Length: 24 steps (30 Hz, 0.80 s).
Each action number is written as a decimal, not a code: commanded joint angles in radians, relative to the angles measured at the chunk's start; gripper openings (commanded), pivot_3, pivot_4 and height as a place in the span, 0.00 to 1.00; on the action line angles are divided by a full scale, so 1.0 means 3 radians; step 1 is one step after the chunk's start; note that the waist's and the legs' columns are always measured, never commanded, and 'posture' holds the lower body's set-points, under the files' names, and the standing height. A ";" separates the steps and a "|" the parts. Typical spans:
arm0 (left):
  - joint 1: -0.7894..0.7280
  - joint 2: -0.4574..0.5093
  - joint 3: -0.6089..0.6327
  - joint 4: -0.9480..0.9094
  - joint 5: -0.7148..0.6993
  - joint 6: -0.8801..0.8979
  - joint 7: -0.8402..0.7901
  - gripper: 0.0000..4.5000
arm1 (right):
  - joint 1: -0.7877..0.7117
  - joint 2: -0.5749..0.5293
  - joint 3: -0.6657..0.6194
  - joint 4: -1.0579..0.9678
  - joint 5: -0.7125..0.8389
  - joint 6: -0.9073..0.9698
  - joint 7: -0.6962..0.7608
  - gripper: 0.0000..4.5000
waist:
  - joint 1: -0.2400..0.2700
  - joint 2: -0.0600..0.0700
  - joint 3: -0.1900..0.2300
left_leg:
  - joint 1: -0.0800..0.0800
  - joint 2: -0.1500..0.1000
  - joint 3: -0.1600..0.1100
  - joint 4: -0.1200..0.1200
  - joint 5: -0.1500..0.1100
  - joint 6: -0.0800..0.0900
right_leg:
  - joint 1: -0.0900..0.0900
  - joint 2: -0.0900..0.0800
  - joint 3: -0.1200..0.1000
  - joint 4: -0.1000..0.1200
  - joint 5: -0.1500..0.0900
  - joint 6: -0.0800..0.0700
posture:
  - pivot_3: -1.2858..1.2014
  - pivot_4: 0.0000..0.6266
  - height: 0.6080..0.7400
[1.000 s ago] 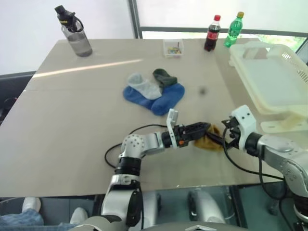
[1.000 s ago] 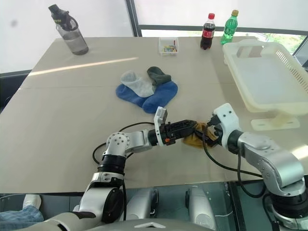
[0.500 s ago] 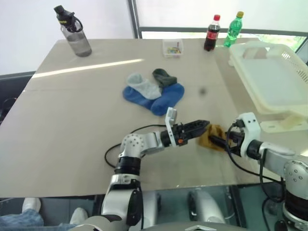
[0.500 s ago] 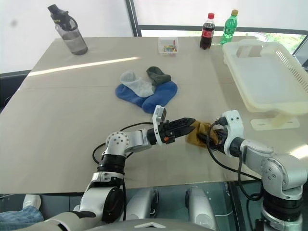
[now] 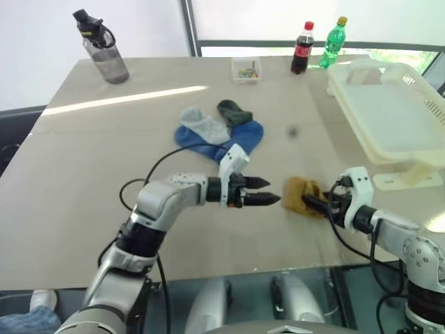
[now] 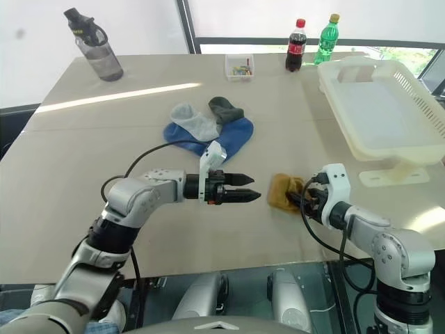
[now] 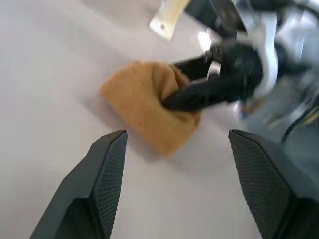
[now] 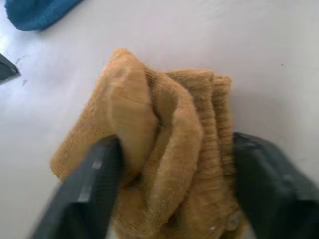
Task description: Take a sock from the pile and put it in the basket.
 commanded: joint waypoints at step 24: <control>-0.0059 0.0264 0.0031 -0.0342 0.0828 -0.0852 -0.0254 0.76 | -0.0579 -0.0427 -0.0162 0.0232 0.0292 0.0020 0.0311 0.00 | -0.0005 0.0010 0.0016 | -0.0003 0.0007 -0.0001 0.0000 0.0000 0.0001 | -0.0007 0.0008 0.0003 0.0003 0.0001 0.0027 | 0.52 0.24 1.00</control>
